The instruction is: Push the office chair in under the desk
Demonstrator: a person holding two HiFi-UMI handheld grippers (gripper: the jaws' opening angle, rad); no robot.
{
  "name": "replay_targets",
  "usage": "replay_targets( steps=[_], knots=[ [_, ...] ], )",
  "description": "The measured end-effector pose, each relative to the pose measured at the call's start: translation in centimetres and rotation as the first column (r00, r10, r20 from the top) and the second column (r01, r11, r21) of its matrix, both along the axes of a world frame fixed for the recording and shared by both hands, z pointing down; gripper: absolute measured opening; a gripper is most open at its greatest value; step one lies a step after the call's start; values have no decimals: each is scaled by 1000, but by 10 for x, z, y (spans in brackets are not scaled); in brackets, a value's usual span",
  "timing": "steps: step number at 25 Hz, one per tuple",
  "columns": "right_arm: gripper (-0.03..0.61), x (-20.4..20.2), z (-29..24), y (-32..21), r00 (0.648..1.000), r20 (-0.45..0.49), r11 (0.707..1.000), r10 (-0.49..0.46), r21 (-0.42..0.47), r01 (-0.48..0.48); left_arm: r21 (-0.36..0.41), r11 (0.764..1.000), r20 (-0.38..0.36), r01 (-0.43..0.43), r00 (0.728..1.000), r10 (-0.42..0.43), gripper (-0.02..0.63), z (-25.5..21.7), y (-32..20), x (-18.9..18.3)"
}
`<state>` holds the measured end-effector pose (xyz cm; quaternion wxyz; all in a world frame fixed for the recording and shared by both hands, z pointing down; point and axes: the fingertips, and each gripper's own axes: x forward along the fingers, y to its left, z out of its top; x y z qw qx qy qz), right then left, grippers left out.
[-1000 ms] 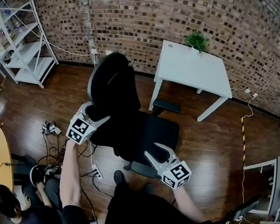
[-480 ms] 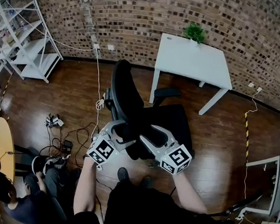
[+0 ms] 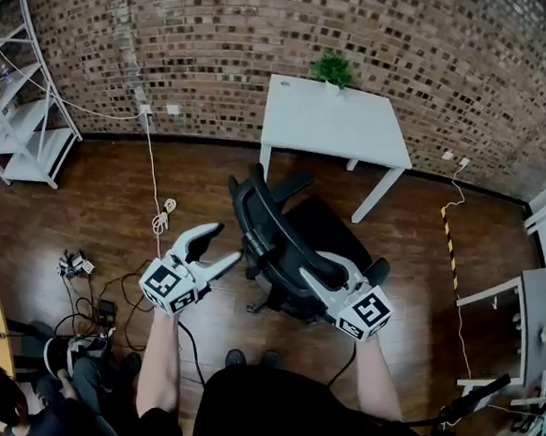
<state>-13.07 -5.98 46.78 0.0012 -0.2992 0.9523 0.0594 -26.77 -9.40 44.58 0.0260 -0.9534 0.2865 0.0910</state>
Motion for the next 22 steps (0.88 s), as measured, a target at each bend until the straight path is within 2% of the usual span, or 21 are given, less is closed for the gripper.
replay_targets(
  steps=[1,3,5,7,9,10,13,14,15,17,22],
  knots=[
    [133,5,7,0,1000,-20,1000,23,0,-23,17,999,22,27,999,-27,378,7,-35,-19],
    [135,10,22,-2,996,-58,998,60,-4,-60,-19,999,84,30,996,-28,456,32,-95,-39],
    [135,15,40,-9,992,-93,996,85,-11,-86,-45,998,170,-43,984,50,511,49,-134,-28],
    [135,23,62,-18,985,-128,993,114,-17,-117,-82,982,246,-171,951,186,550,80,-160,0],
    [134,26,84,-33,976,-159,987,149,-28,-155,-139,944,270,-299,906,326,572,109,-179,25],
    [133,26,94,-43,970,-174,984,169,-33,-177,-174,918,255,-356,884,391,583,120,-187,34],
    [135,28,121,-72,950,-205,966,235,-58,-252,-277,812,182,-513,802,569,583,158,-196,64],
    [137,32,128,-80,945,-209,960,252,-73,-272,-293,790,174,-539,782,599,568,169,-197,74],
    [139,38,132,-87,942,-207,954,264,-89,-287,-294,786,176,-544,777,604,565,175,-199,80],
    [145,51,136,-94,942,-194,948,273,-111,-298,-283,799,182,-531,788,589,551,173,-200,87],
    [180,81,135,-82,948,-149,947,280,-117,-299,-230,838,150,-494,833,532,537,164,-173,95]
  ],
)
